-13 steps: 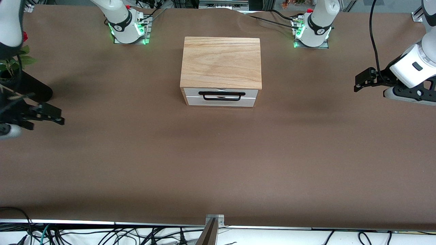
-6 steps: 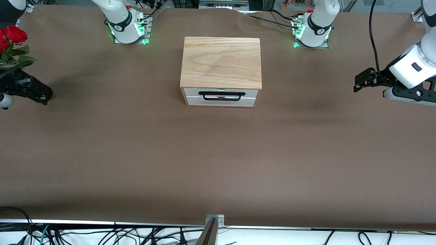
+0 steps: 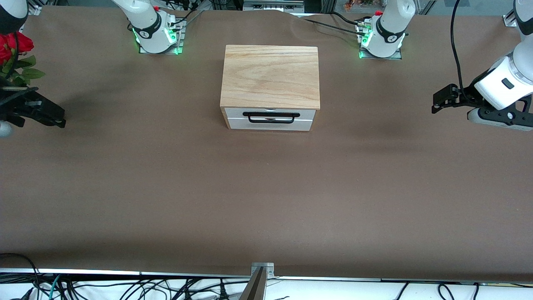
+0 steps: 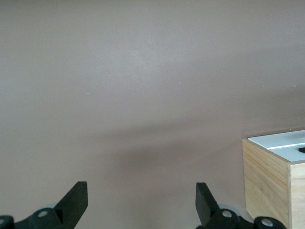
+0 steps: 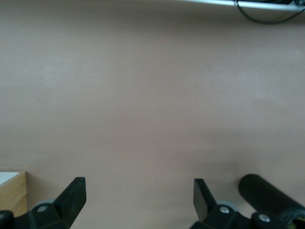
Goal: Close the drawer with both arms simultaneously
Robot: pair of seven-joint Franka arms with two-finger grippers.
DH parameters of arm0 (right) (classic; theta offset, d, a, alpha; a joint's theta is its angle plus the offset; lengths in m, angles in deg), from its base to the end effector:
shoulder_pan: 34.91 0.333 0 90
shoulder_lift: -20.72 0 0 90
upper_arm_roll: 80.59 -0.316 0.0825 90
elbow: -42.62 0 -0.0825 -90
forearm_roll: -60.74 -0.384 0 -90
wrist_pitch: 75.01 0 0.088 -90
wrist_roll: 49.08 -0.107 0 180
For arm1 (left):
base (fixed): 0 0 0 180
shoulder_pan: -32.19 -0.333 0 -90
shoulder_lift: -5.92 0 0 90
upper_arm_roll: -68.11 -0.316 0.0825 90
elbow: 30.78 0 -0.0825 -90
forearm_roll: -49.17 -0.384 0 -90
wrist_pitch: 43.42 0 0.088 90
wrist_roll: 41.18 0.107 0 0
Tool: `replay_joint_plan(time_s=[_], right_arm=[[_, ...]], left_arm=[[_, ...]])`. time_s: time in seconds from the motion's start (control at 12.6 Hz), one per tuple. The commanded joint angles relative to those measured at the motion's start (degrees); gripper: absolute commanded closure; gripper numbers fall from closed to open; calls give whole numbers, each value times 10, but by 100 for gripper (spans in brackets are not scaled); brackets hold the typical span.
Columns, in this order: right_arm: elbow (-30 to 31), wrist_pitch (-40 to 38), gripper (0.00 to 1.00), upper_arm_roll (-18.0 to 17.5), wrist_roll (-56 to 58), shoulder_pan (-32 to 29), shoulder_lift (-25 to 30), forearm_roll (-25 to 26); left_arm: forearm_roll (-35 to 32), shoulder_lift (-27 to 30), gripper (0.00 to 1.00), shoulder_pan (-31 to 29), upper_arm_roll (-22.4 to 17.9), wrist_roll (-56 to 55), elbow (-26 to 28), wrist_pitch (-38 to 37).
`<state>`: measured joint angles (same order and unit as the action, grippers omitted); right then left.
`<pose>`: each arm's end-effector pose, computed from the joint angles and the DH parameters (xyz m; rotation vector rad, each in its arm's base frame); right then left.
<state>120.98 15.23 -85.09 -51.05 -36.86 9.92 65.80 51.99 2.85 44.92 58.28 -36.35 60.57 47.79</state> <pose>0.6128 0.0129 0.6113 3.0686 0.0124 0.0341 0.5691 -0.0365 0.5855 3.0927 -0.2052 -0.0846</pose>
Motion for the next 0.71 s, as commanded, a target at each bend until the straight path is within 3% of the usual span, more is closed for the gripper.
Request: replay_joint_plan(time_s=[0.0,0.63], right_arm=[[24,1,0,-9,-8,-12,9,-9],[21,5,0,-9,-3,-9,3,-10]], left_arm=[[-19,-4,0,-1,3,-1,-9,-7],[-19,-7,0,-1,2,-1,-9,-7]])
